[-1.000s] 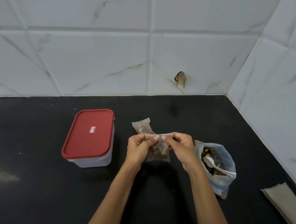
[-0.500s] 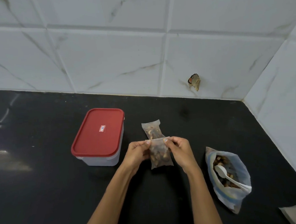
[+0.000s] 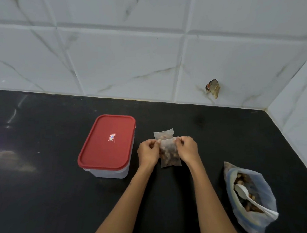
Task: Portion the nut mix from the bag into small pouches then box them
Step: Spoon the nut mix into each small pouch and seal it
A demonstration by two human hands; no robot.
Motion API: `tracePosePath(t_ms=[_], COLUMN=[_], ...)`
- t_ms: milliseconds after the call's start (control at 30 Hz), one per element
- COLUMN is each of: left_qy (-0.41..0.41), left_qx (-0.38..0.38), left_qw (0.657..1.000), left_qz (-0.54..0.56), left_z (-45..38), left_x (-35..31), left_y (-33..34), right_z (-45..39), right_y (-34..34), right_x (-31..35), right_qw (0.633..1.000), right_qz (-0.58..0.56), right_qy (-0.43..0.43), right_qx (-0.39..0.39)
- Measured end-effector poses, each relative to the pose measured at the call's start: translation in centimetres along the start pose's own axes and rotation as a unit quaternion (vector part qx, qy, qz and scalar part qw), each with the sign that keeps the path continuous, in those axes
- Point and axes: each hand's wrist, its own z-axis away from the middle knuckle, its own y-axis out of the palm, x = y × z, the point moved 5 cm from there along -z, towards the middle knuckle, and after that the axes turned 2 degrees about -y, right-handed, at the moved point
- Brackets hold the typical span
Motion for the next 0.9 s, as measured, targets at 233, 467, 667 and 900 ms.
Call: tracePosePath(t_ms=[233,467,667,900], left_qy=[0.021,0.019,0.044,0.038], left_qx=[-0.030,-0.006,-0.013,-0.035], left_qw=[0.997,0.997,0.995,0.994], left_qz=[-0.063,-0.074,-0.094,-0.093], left_z=[0.7,0.0,0.3,1.1], left_x=[-0.1,0.3,-0.5,-0.8], left_y=[0.0,0.4,0.3,0.5], right_z=[0.6,1.6,2.5,4.2], right_y=[0.4,0.9,1.4,1.1], right_x=[-0.4,-0.1,-0.2,-0.4], right_qw=[0.997,0.997,0.992,0.986], right_qz=[-0.065,-0.055,-0.037,0.032], right_qy=[0.032,0.048,0.075,0.123], right_qx=[-0.029,-0.026,-0.098,-0.109])
